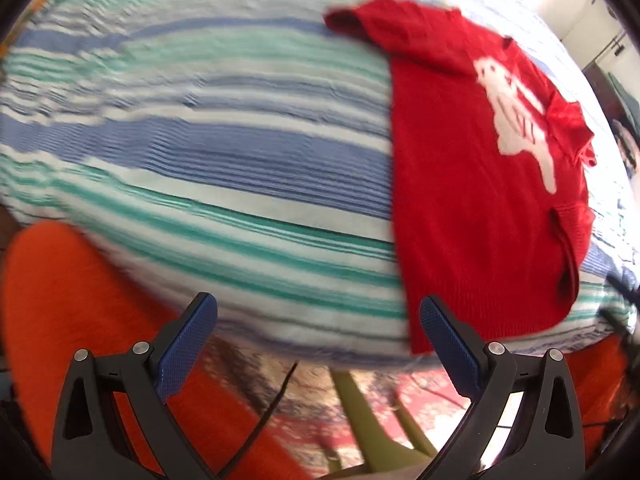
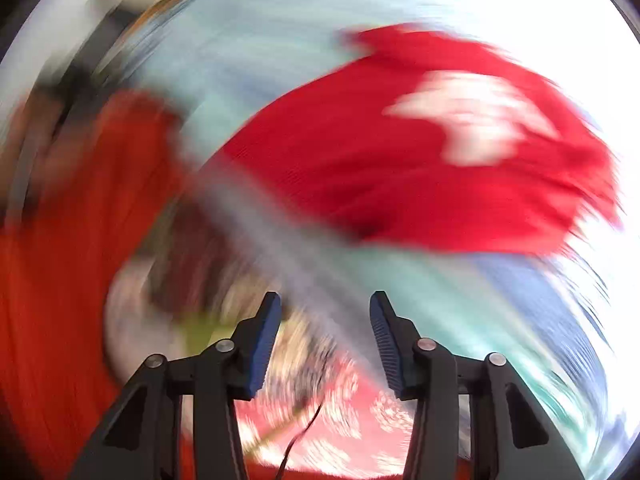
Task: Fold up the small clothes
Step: 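Move both tools to the red sweater hem and close both on it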
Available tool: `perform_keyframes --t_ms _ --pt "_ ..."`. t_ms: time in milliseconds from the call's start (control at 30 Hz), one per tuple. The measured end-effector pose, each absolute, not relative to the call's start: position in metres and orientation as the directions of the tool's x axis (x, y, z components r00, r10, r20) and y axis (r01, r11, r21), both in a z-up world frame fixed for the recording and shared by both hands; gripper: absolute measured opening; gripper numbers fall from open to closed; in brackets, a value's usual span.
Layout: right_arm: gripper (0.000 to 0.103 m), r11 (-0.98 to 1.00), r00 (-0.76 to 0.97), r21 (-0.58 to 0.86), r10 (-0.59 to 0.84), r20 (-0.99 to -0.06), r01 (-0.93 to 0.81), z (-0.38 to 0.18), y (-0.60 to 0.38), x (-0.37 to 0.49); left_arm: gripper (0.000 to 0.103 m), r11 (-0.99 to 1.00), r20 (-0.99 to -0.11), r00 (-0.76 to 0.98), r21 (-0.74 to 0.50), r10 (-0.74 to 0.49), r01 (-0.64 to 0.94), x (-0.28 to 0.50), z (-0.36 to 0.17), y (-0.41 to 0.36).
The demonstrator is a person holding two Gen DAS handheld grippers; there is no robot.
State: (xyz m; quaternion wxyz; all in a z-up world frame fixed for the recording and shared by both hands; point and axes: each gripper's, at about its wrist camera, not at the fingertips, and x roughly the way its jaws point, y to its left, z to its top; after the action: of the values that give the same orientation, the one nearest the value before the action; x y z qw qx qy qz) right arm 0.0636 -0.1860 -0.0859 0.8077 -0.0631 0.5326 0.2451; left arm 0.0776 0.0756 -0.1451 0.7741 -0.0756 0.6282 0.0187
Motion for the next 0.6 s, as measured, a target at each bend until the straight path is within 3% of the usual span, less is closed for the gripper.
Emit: perform_keyframes --t_ms 67,200,267,300,333,600 --pt "0.064 0.925 0.387 0.175 0.306 -0.870 -0.338 -0.078 -0.190 0.089 0.101 0.991 -0.981 0.171 -0.104 -0.088 -0.088 0.086 -0.160 0.064" --pt "0.076 0.938 0.402 0.211 0.312 -0.861 -0.276 -0.093 -0.170 0.142 0.101 1.000 -0.982 0.190 -0.011 -0.012 0.007 0.083 -0.164 0.042" --pt "0.068 0.965 0.343 0.151 0.219 -0.913 -0.216 -0.115 -0.167 0.154 0.101 1.000 -0.977 0.213 0.001 -0.005 0.027 0.077 -0.160 0.043" --pt "0.049 0.980 0.322 0.095 0.147 -0.935 -0.174 -0.122 -0.174 0.153 0.101 1.000 -0.976 0.217 -0.004 -0.009 0.024 0.075 -0.160 0.046" --pt "0.038 0.987 0.316 0.074 0.116 -0.942 -0.142 -0.125 -0.181 0.151 0.101 1.000 -0.976 0.217 -0.016 -0.018 0.011 0.071 -0.160 0.051" --pt "0.043 0.985 0.213 0.042 0.005 -0.977 0.170 -0.087 -0.306 0.040 0.101 0.982 -0.966 0.211 -0.169 -0.149 -0.082 0.074 -0.162 0.069"
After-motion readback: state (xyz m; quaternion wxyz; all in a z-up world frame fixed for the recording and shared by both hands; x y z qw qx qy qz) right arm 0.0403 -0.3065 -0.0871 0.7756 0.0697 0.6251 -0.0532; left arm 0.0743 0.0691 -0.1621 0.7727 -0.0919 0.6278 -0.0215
